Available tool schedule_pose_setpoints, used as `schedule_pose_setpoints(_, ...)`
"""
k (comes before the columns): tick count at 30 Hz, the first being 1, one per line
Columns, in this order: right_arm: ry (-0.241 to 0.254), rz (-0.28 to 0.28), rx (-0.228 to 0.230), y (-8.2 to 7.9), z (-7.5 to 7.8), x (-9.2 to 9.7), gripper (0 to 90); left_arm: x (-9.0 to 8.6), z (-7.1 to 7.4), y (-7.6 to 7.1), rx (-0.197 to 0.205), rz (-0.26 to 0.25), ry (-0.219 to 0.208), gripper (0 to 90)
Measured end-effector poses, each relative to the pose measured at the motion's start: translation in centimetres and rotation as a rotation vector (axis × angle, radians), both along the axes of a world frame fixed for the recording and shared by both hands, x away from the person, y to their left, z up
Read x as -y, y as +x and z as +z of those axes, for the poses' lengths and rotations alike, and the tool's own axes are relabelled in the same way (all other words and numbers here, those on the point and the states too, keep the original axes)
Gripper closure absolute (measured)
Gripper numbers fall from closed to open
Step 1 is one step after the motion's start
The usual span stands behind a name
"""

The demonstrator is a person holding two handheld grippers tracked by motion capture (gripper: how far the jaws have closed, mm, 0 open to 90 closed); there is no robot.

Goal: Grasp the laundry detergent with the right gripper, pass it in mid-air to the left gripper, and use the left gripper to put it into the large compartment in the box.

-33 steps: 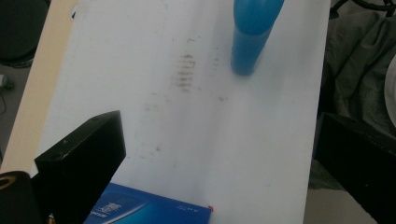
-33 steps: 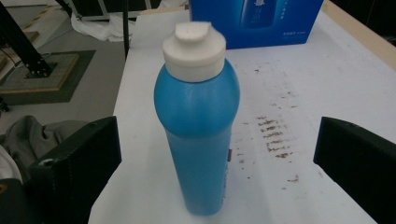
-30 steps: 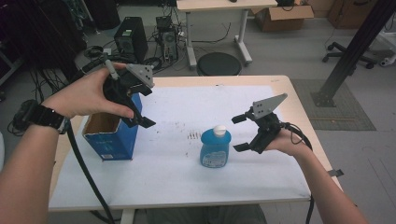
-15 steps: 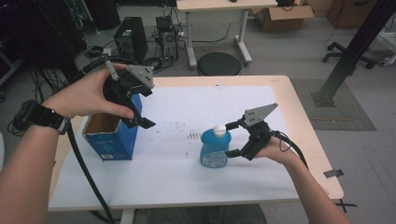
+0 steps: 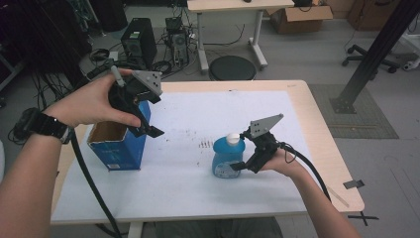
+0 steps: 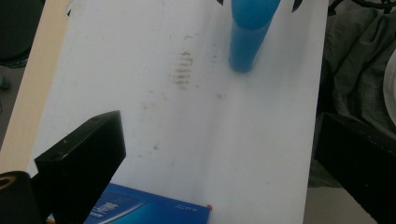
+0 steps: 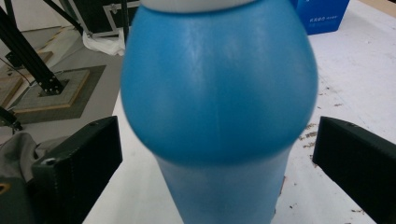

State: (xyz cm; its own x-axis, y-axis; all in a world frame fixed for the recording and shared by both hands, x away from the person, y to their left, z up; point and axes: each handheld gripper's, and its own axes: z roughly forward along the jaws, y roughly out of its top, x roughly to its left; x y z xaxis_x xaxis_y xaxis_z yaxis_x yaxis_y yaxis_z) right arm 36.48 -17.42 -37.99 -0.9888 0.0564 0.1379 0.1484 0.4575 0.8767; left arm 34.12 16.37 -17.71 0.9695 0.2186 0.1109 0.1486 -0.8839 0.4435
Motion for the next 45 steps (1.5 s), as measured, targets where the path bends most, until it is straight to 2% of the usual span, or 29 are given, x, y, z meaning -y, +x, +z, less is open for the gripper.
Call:
schedule_pose_setpoints(13, 0.024, -0.001, 0.002, 0.1, -0.6, -0.8, 6.8, 0.1, -0.1, 0.1, 0.001, -0.007, -0.002, 3.1)
schedule_pose_setpoints(27, 0.025, 0.013, 0.009, 0.2, -0.8, -1.0, 21.3, 0.0, 0.1, -0.1, 0.001, -0.009, -0.007, 3.1)
schedule_pose_setpoints(35, 0.027, 0.016, 0.019, 0.2, -0.8, -0.9, 24.1, 0.0, 0.1, -0.1, 0.0, -0.011, -0.009, 3.1)
schedule_pose_setpoints(39, 0.028, 0.02, 0.023, 0.2, -0.8, -0.8, 28.6, 0.0, 0.2, -0.1, 0.0, -0.011, -0.007, 3.1)
schedule_pose_setpoints(40, 0.03, 0.027, 0.026, 0.2, -0.7, -0.7, 32.2, 0.1, 0.2, -0.1, 0.0, -0.012, -0.008, 3.1)
schedule_pose_setpoints(45, 0.032, 0.031, 0.038, 0.1, -0.7, -0.7, 35.3, 0.1, 0.3, -0.1, 0.0, -0.013, -0.007, 3.1)
